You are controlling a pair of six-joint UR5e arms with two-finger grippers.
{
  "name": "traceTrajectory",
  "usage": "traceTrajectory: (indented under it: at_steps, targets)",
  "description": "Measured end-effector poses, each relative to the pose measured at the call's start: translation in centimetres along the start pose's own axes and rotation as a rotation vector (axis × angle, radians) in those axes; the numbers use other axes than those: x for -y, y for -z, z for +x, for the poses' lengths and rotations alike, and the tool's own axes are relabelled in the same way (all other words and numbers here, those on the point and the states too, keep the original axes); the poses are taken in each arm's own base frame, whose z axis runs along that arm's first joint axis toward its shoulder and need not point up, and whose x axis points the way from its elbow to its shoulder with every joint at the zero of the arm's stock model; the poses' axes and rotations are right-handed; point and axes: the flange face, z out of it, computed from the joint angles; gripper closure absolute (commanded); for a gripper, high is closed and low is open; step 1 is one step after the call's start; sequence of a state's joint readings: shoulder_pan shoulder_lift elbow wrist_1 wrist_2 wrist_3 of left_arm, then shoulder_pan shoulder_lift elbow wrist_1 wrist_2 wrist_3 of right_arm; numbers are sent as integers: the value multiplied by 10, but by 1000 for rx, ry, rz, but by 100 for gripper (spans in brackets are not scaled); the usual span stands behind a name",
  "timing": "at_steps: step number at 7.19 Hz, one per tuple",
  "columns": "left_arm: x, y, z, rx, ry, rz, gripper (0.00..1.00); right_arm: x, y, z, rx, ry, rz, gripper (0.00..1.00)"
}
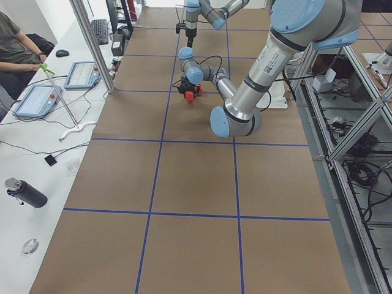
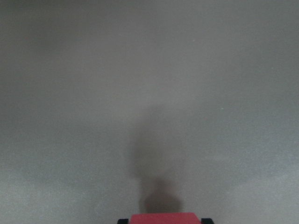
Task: Form red blocks into L shape at center
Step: 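Lower the held red cube beside the row's far-end cube with the left gripper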
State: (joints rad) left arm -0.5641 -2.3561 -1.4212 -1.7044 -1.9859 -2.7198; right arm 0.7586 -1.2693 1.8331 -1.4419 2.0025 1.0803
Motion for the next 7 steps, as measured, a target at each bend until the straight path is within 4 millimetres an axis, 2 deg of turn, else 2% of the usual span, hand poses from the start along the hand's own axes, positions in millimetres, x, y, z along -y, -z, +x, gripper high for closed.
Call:
traceTrajectory:
  at_steps: [7]
  targets:
    - [-3,-3,1,-8,38,29,100,0,0,0,0,1,0,0]
